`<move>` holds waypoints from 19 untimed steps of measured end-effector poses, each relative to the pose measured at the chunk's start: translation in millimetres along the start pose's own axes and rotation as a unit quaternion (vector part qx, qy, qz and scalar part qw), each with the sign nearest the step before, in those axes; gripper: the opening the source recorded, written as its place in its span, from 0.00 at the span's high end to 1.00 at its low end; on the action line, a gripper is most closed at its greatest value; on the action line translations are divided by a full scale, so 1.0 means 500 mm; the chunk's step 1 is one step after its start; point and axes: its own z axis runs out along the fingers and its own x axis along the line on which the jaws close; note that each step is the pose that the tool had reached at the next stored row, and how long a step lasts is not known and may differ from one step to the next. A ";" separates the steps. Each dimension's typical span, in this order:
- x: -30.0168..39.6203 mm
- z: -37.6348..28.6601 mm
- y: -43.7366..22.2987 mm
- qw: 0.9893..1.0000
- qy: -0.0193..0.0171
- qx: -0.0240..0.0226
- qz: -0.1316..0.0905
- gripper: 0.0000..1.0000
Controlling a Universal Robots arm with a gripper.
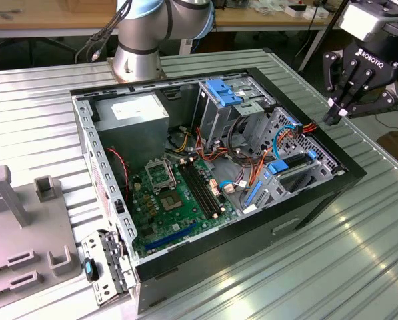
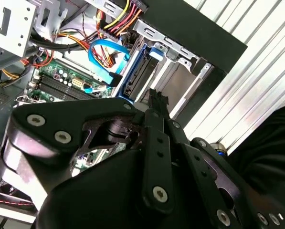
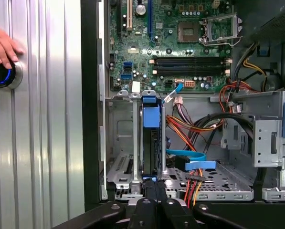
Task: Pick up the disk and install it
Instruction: 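Insert the first disk wire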
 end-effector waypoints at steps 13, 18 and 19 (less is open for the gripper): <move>0.000 0.003 -0.030 0.996 -0.004 0.003 -0.087 0.89; 0.000 0.004 -0.031 0.991 -0.006 0.004 -0.131 0.89; 0.000 0.004 -0.031 0.990 -0.007 0.004 -0.139 0.89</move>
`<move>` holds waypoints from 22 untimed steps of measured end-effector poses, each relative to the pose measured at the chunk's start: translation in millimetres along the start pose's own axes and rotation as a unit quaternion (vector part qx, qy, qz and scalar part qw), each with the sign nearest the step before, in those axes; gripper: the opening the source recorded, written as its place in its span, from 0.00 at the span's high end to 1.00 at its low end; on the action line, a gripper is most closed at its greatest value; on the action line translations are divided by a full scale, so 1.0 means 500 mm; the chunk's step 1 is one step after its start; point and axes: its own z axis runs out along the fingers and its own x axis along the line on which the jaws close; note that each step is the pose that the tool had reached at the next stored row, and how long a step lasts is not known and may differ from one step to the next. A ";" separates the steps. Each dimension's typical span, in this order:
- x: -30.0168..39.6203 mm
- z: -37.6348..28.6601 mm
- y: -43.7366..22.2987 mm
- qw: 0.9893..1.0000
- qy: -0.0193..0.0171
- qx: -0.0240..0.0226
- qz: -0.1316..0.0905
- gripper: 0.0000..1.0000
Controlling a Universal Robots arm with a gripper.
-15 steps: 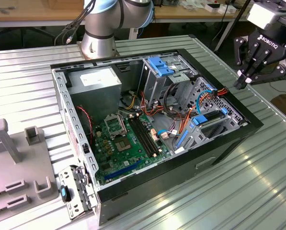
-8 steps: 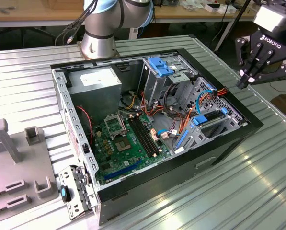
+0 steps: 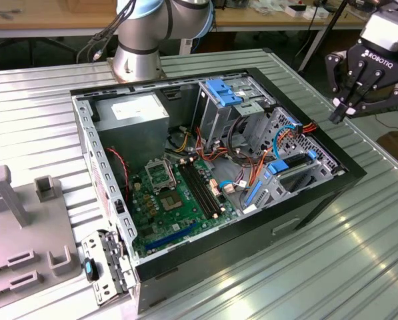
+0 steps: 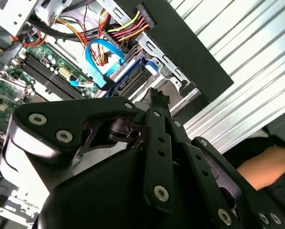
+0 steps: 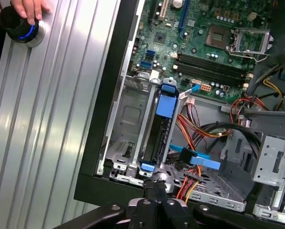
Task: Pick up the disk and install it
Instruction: 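Insert the first disk wire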
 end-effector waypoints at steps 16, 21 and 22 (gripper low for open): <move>0.000 0.000 0.000 0.991 -0.007 0.004 -0.133 0.89; 0.000 0.000 0.000 0.988 -0.008 0.005 -0.155 0.89; 0.000 0.000 0.000 0.987 -0.008 0.005 -0.159 0.89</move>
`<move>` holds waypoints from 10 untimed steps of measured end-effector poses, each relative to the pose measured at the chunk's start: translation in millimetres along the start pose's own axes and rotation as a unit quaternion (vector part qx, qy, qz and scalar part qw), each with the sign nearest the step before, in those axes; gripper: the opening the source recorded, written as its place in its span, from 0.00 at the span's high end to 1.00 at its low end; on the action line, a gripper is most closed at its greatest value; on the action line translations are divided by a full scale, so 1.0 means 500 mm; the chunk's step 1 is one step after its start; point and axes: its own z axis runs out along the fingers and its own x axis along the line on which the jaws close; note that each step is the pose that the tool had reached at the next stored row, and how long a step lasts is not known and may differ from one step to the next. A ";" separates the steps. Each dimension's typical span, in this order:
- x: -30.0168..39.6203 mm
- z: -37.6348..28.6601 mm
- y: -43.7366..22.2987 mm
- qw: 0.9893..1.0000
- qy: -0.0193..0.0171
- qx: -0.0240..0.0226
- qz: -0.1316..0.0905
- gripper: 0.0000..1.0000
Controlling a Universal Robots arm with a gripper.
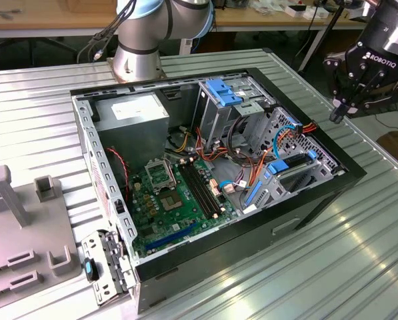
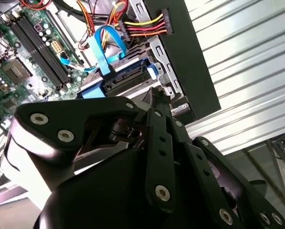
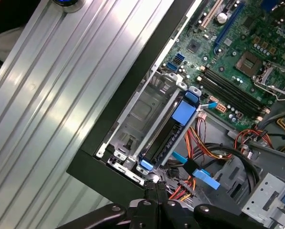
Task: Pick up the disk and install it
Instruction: 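Insert the first disk wire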
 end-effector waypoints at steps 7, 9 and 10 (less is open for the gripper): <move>0.000 0.000 0.000 0.999 -0.002 0.001 -0.038 0.89; 0.000 0.000 0.000 0.999 -0.003 0.002 -0.053 0.89; 0.000 0.000 0.000 0.998 -0.003 0.002 -0.061 0.89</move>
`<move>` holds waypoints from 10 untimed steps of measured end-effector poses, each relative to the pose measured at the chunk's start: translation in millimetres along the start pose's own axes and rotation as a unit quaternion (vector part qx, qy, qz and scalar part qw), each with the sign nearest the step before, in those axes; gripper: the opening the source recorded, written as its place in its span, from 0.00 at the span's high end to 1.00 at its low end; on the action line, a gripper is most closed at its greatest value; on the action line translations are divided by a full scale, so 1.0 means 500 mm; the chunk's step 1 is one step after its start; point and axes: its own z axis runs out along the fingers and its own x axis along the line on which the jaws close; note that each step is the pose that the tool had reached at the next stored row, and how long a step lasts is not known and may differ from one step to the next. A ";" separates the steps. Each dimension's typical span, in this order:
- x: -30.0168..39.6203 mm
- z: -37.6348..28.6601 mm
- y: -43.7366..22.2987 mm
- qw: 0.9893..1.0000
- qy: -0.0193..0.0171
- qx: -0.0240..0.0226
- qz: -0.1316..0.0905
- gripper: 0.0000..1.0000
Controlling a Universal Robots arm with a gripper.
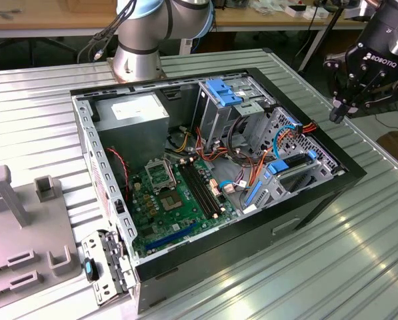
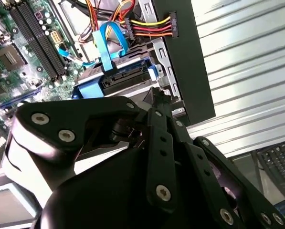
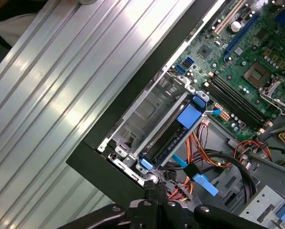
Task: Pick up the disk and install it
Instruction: 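Insert the first disk wire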
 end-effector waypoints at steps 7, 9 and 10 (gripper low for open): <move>0.021 0.003 -0.025 0.999 -0.004 0.001 -0.054 0.89; 0.027 0.004 -0.035 0.998 -0.004 0.000 -0.056 0.89; 0.029 0.005 -0.039 0.998 -0.004 0.001 -0.057 0.89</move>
